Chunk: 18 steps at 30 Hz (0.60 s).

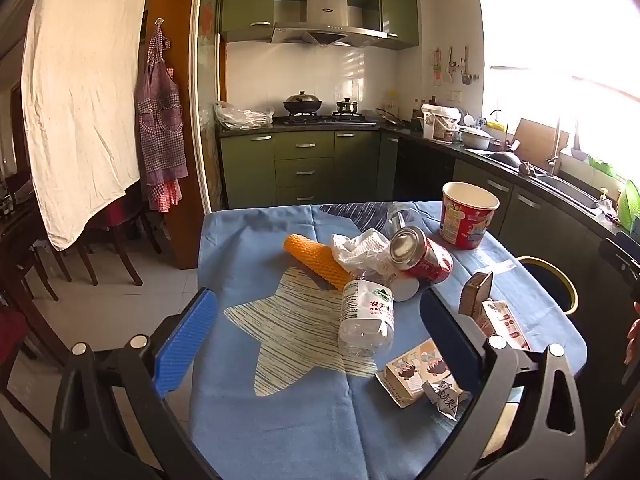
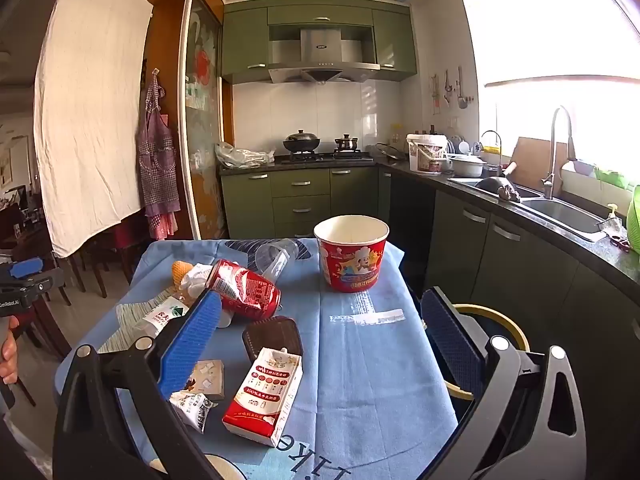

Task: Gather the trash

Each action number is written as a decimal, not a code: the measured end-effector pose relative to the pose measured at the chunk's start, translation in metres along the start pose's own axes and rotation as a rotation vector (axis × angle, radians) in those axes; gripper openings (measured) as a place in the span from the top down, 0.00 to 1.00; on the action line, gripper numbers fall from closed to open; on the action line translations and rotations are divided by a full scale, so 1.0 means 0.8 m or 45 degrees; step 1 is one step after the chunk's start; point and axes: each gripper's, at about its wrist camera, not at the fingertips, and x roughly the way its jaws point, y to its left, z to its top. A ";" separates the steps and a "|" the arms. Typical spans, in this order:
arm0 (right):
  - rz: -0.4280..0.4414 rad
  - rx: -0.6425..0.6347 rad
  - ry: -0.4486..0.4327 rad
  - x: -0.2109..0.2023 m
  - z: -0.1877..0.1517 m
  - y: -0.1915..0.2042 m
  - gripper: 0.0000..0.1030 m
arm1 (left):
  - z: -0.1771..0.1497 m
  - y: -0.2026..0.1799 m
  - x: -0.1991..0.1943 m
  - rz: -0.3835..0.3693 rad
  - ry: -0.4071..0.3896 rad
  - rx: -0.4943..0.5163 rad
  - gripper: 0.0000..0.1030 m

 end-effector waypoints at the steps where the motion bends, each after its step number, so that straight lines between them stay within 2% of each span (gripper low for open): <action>1: 0.001 -0.007 -0.008 0.000 0.000 0.000 0.04 | 0.000 0.000 0.000 0.000 0.000 -0.001 0.06; 15: 0.002 0.000 0.008 0.002 -0.001 0.000 0.04 | -0.004 0.006 0.009 -0.022 0.016 -0.001 0.06; 18: 0.005 -0.002 0.009 0.001 -0.002 -0.004 0.04 | 0.002 -0.003 0.014 -0.003 0.024 -0.014 0.06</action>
